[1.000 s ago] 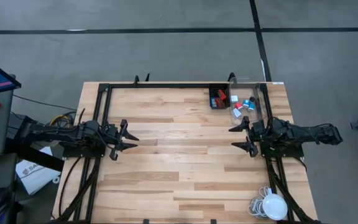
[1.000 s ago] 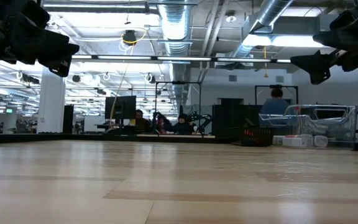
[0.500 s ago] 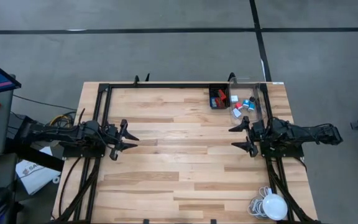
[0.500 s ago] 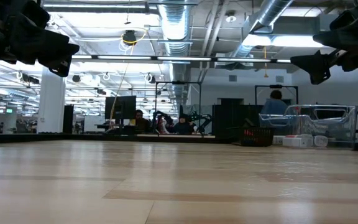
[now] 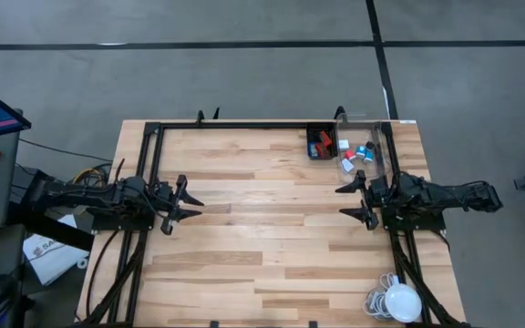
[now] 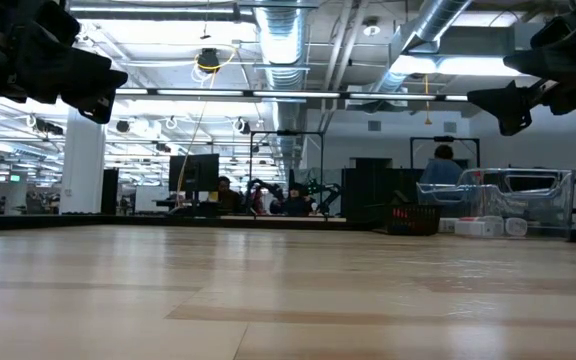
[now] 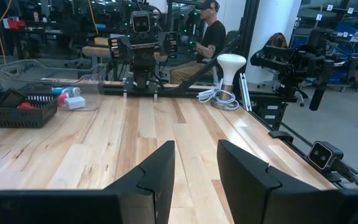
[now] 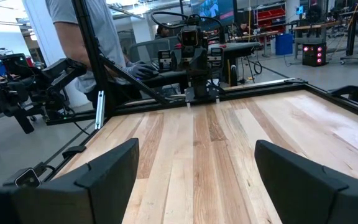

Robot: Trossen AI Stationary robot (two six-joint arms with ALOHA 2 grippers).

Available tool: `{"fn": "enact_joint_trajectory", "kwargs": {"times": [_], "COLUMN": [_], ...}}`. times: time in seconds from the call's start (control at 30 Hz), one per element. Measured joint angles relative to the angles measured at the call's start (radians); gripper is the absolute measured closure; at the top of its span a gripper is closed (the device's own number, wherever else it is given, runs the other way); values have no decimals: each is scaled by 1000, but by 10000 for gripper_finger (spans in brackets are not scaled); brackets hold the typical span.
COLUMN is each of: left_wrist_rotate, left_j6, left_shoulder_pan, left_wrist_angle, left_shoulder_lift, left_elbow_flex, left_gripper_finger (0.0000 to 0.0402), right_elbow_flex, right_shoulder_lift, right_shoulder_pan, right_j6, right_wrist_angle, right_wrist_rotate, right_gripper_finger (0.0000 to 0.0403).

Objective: Pick & Place Office items
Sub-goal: Return to Home Position

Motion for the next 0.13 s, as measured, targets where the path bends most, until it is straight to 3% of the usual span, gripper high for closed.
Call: {"fn": "enact_joint_trajectory", "kwargs": {"times": [0.13], "left_wrist_rotate": [0], "left_j6": [0], "left_shoulder_pan": [0], "left_wrist_angle": [0], "left_shoulder_lift": [0], "left_elbow_flex": [0], "left_gripper_finger": [284], "right_elbow_flex": [0], "right_shoulder_lift": [0], "right_shoulder_pan": [0], "right_j6": [0], "right_wrist_angle": [0], "right_wrist_rotate": [0], "right_gripper_finger": [92]}}
